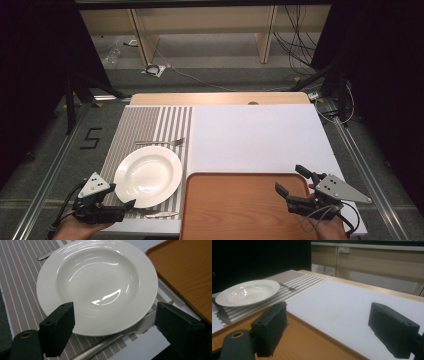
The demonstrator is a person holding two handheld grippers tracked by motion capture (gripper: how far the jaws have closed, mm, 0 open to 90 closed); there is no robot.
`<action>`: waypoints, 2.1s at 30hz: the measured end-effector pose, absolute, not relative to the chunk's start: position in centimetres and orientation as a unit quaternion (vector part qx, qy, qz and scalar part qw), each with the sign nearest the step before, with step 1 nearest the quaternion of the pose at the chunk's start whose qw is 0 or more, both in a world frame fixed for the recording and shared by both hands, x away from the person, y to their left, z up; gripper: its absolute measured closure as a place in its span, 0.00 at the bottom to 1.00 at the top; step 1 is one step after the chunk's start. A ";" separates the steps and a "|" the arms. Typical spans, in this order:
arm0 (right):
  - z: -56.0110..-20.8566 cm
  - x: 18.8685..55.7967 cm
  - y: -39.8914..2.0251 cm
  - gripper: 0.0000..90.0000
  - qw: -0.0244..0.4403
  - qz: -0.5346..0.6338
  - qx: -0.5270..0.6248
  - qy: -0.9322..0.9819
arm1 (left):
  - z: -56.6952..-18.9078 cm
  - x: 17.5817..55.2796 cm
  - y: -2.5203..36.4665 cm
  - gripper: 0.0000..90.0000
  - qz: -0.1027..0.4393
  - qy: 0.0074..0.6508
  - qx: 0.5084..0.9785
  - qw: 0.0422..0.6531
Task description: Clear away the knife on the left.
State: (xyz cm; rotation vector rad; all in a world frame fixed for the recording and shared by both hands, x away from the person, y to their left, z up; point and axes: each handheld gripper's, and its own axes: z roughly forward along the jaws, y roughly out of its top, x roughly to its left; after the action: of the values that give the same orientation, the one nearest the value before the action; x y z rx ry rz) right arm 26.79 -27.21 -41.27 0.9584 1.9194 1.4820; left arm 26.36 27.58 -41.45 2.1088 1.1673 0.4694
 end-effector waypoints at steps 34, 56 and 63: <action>-41.3 26.9 -27.0 0.19 0.259 0.548 0.345 0.717 | -45.5 28.3 28.2 0.23 0.097 0.440 0.870 0.198; -41.4 26.8 -26.8 0.19 0.251 0.545 0.344 0.722 | -47.0 29.7 27.4 0.37 0.066 0.414 0.892 0.169; -41.4 26.8 -26.8 0.19 0.250 0.546 0.344 0.722 | -47.0 29.7 27.1 0.42 0.068 0.399 0.900 0.161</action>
State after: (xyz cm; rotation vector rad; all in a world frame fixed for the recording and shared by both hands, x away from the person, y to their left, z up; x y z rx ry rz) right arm 26.84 -26.81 -41.36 0.9361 1.9651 1.4863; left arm 29.75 27.12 -46.97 2.5692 1.1406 0.1954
